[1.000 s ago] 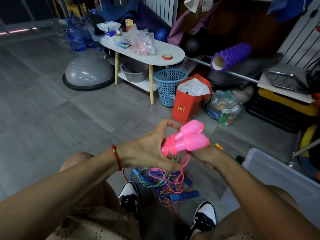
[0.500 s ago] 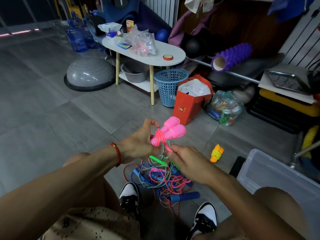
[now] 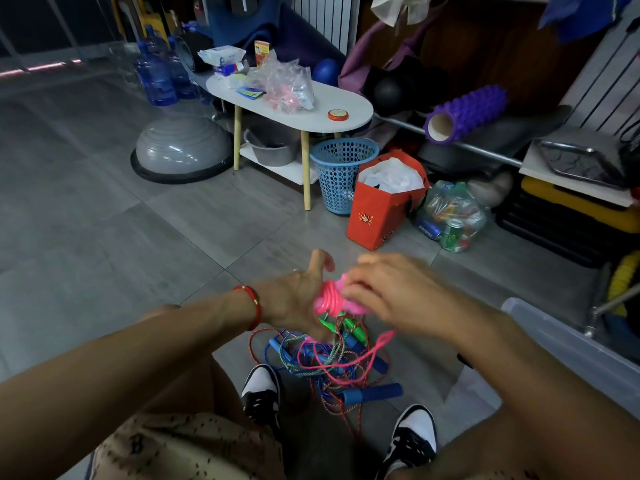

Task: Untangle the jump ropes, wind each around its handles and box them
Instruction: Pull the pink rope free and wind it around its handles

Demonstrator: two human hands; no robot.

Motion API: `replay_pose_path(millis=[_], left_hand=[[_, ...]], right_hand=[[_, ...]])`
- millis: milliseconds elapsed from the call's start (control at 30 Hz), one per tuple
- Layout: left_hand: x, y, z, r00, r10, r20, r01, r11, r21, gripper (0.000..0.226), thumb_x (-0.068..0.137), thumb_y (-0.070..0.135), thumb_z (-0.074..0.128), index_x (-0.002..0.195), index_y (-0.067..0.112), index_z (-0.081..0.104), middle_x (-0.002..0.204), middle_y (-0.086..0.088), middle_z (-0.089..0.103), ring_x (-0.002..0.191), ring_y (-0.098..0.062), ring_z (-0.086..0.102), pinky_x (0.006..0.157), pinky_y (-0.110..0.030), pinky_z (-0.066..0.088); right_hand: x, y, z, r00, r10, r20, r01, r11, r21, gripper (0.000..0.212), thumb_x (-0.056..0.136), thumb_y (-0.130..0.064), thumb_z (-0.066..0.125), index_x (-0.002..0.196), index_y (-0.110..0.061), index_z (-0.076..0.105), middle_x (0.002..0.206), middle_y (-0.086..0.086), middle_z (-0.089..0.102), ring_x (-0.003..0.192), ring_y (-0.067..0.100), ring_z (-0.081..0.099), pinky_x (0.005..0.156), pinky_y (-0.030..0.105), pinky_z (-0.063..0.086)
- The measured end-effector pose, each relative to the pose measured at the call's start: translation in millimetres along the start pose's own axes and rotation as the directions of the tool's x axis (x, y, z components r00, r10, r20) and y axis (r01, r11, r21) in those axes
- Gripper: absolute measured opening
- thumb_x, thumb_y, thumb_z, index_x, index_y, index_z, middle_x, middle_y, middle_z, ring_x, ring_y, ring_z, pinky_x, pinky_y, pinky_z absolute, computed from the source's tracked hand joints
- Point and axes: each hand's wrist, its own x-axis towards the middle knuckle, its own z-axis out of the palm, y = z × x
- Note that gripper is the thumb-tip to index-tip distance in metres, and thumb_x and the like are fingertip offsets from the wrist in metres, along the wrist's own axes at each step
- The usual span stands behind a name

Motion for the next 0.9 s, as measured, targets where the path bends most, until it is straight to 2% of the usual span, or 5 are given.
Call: replay_pose_path(millis=[133,300,567,700,900], left_hand=[[-17.3,25.8,-10.2,0.990,0.111,0.091,-0.097,0.984,-0.150,0.083,0.064,0.050,0.090,0.109,0.025,0.024,0.092,0.008,0.059,0.078,-0.007,0.062,0.064,-0.019,0.048],[-31.4,31.6,-13.7,0.953,0.130,0.272,0.017,0.877,-0.480,0.095,0.060,0.045,0.090,0.128,0.030,0.026,0.090,-0.025,0.063,0.069,-0.027,0.056,0.057,-0.049,0.050],[-22.9,18.6,-11.2,0.898,0.317,0.305,0.268,0.155,-0.951,0.110,0.073,0.091,0.030,0.112,-0.007,0.058,0.062,-0.014,0.032,0.038,-0.011,0.018,0.036,-0.017,0.018],[-11.5,10.0,-10.1,0.913,0.213,0.348,0.341,0.071,-0.937,0.104,0.089,0.081,0.010,0.101,-0.001,0.072,0.059,-0.003,0.042,0.031,-0.008,0.026,0.036,-0.016,0.015],[-0.3,-1.0,4.2,0.934,-0.229,0.273,0.320,0.203,-0.925,0.091,0.084,0.088,0.018,0.113,0.007,0.046,0.064,-0.014,0.043,0.032,-0.011,0.025,0.038,-0.013,0.023]], right_hand=[[16.0,19.5,-23.5,0.999,0.041,-0.011,-0.033,0.917,0.398,0.013,0.081,-0.036,0.082,0.083,-0.024,0.078,0.075,-0.006,0.070,0.069,0.004,0.061,0.065,0.034,0.048],[19.2,32.4,-12.3,0.962,0.033,0.271,-0.238,0.588,0.773,0.019,0.072,-0.031,0.078,0.079,-0.013,0.072,0.065,-0.009,0.066,0.058,0.000,0.051,0.053,0.014,0.039],[3.4,28.2,40.8,0.950,0.187,0.251,-0.234,-0.110,0.966,0.026,0.080,-0.011,0.074,0.101,-0.003,0.063,0.060,-0.003,0.065,0.048,0.004,0.053,0.046,0.015,0.037],[6.5,4.7,69.8,0.890,0.416,0.189,-0.198,-0.022,0.980,0.010,0.096,0.001,0.058,0.094,0.011,0.057,0.052,-0.003,0.052,0.040,0.004,0.035,0.038,0.016,0.021],[-7.8,-17.6,84.1,0.892,0.436,0.120,-0.339,0.468,0.816,0.028,0.103,-0.015,0.051,0.080,-0.010,0.067,0.064,0.004,0.065,0.044,0.007,0.045,0.049,0.022,0.035]])
